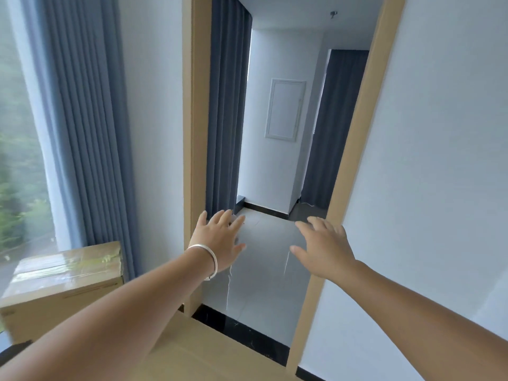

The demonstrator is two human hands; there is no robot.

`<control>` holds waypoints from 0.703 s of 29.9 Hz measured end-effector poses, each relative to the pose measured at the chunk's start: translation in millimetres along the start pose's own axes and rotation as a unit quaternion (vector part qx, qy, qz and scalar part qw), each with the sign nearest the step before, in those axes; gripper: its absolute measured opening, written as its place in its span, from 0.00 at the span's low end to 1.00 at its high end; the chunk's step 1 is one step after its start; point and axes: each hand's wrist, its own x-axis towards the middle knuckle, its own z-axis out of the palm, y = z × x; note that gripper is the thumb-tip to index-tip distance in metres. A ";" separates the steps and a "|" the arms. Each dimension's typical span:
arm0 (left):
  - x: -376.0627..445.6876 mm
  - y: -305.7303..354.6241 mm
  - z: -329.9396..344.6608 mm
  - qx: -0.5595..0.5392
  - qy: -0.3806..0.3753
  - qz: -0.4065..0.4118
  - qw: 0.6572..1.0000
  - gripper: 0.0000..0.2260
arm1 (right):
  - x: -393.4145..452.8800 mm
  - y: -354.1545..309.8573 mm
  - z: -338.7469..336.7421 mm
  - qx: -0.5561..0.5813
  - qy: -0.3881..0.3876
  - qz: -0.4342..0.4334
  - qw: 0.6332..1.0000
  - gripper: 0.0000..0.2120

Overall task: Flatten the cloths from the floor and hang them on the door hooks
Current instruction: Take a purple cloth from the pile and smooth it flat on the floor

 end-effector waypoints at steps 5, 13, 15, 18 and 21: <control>5.0 -74.9 48.6 0.018 -0.046 -0.095 0.994 0.30 | 93.1 -64.1 49.9 0.024 -0.008 -0.097 0.995 0.26; -12.5 -200.0 112.1 0.062 -0.117 -0.311 0.941 0.30 | 230.4 -208.9 132.8 0.108 -0.040 -0.308 0.944 0.28; -27.0 -221.9 121.9 0.078 -0.156 -0.363 0.915 0.31 | 250.5 -244.8 150.9 0.123 -0.059 -0.362 0.922 0.29; -57.7 -246.7 134.4 0.101 -0.183 -0.439 0.874 0.32 | 269.8 -297.1 175.4 0.138 -0.074 -0.432 0.888 0.29; -98.1 -257.1 146.9 0.102 -0.206 -0.494 0.838 0.31 | 272.5 -346.8 194.1 0.152 -0.095 -0.481 0.858 0.28</control>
